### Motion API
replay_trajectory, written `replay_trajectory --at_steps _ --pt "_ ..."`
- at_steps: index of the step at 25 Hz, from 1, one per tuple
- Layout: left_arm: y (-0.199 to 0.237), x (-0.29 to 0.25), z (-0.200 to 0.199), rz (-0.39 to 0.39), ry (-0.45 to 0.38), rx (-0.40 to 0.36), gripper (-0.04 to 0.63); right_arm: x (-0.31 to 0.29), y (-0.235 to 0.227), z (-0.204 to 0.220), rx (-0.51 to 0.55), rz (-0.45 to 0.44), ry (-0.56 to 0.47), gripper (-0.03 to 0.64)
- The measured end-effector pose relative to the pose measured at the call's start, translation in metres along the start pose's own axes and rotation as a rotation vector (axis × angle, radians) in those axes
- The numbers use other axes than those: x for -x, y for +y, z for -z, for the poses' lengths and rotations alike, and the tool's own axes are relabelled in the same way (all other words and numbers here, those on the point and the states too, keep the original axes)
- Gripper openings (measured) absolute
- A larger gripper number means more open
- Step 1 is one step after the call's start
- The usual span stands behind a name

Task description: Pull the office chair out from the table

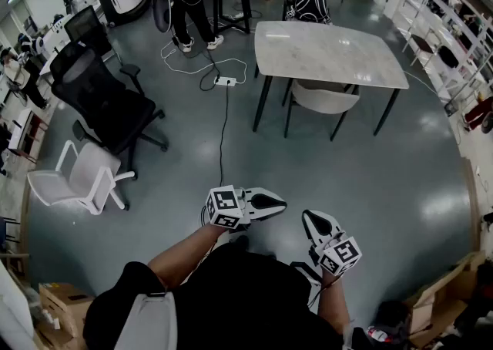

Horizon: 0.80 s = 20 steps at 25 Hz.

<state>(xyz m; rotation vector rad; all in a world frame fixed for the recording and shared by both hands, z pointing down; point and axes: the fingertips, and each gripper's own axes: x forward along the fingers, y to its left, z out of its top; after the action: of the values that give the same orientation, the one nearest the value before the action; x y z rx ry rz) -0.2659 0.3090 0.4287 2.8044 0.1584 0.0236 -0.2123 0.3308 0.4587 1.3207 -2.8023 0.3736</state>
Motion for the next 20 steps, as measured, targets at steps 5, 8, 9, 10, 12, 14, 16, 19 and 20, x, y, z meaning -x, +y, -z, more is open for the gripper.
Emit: replay_trajectory --at_steps 5,8,9,10,12,14,16,19,20 --pt "-0.014 0.001 0.004 0.01 0.016 0.0 0.012 0.018 0.007 0.001 0.004 -0.004 0.003 0.018" --pt "-0.017 -0.007 0.005 0.006 0.01 0.008 0.012 0.029 0.008 -0.003 0.007 -0.004 0.003 0.019" --pt "-0.021 -0.01 0.005 0.013 0.006 0.013 0.012 0.034 0.012 -0.005 0.019 -0.017 -0.004 0.02" --pt "-0.024 -0.013 0.007 0.019 0.003 0.02 0.012 0.037 0.014 -0.006 0.025 -0.026 -0.007 0.02" --pt "-0.026 -0.015 0.011 0.026 0.006 0.035 0.012 0.04 0.016 0.0 0.012 -0.03 0.0 0.02" --pt "-0.029 -0.017 0.016 0.027 0.014 0.037 0.012 0.042 0.018 0.006 -0.003 -0.028 0.007 0.02" --pt "-0.031 -0.019 0.021 0.014 0.032 0.027 0.012 0.044 0.022 0.009 0.01 -0.029 0.023 0.02" --pt "-0.031 -0.026 0.026 -0.007 0.068 0.01 0.012 0.051 0.021 0.013 0.042 -0.018 0.054 0.02" --pt "-0.031 -0.028 0.027 -0.007 0.073 0.011 0.012 0.054 0.019 0.015 0.042 -0.01 0.061 0.02"
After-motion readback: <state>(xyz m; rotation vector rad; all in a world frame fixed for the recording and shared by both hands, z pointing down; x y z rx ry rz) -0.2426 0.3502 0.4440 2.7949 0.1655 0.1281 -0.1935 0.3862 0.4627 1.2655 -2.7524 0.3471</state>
